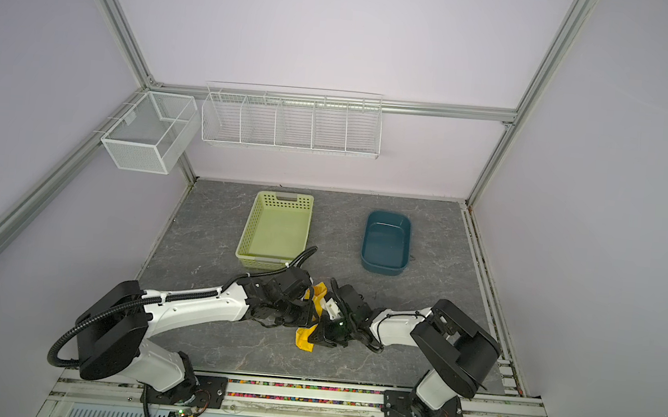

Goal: Place the utensils on the paper napkin and roll it up

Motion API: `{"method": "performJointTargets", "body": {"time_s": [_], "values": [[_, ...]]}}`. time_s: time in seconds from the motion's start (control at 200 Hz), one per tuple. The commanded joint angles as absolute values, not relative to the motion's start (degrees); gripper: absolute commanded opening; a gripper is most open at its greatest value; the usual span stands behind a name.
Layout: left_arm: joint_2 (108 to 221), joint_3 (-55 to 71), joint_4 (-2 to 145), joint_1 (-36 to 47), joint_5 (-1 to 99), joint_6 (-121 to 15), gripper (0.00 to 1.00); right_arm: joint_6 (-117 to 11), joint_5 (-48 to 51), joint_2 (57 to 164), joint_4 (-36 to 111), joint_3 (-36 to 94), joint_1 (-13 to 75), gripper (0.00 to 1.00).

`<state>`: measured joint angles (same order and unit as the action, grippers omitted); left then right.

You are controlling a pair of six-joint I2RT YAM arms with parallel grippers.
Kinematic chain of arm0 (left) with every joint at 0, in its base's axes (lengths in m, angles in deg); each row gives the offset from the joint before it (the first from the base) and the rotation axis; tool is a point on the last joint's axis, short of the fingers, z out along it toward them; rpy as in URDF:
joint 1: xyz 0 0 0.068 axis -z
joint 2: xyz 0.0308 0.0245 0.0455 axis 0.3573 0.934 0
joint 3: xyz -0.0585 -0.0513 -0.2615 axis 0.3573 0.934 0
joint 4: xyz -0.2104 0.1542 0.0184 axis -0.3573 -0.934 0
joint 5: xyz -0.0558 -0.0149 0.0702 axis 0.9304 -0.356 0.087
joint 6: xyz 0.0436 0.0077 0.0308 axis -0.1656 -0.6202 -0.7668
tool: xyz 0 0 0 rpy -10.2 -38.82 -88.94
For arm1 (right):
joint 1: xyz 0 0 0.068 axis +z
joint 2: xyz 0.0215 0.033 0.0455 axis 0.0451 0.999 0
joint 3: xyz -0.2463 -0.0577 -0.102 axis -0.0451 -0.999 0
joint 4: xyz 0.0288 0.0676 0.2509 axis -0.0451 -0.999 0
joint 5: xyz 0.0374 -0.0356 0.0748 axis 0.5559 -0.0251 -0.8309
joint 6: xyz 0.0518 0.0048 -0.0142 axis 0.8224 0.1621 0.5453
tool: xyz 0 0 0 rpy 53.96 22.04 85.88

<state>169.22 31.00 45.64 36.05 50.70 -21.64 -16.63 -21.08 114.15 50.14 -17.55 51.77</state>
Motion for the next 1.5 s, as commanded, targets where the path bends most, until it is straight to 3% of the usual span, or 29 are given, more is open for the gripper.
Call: {"method": "performJointTargets", "body": {"time_s": [0.0, 0.54, 0.68, 0.78, 1.005, 1.335, 1.495], "values": [[171.8, 31.3, 50.3, 36.4, 53.4, -20.4, 0.39, -17.0, -18.9, 115.8, 46.7, -17.9, 51.2, 0.08], [174.7, 38.2, 60.6, 34.3, 56.7, -16.4, 0.5, -15.1, -14.4, 102.7, 36.5, -19.7, 51.5, 0.12], [175.2, 38.7, 62.1, 34.3, 57.2, -15.8, 0.53, -12.6, -11.5, 96.8, 34.9, -19.9, 52.8, 0.19], [175.5, 39.1, 63.2, 34.3, 57.6, -15.3, 0.55, -10.1, -8.9, 94.6, 35.5, -20.0, 54.5, 0.3], [175.9, 39.4, 64.2, 34.3, 58.0, -15.0, 0.57, -3.4, -1.0, 95.6, 39.7, -20.3, 59.1, 0.48], [175.8, 40.1, 64.7, 34.3, 58.1, -14.7, 0.57, -2.1, 16.0, 96.9, 34.8, -17.0, 65.9, 0.51], [175.9, 40.3, 65.0, 34.3, 58.3, -14.7, 0.57, -3.3, 23.2, 97.0, 30.9, -16.4, 67.5, 0.47]]}}
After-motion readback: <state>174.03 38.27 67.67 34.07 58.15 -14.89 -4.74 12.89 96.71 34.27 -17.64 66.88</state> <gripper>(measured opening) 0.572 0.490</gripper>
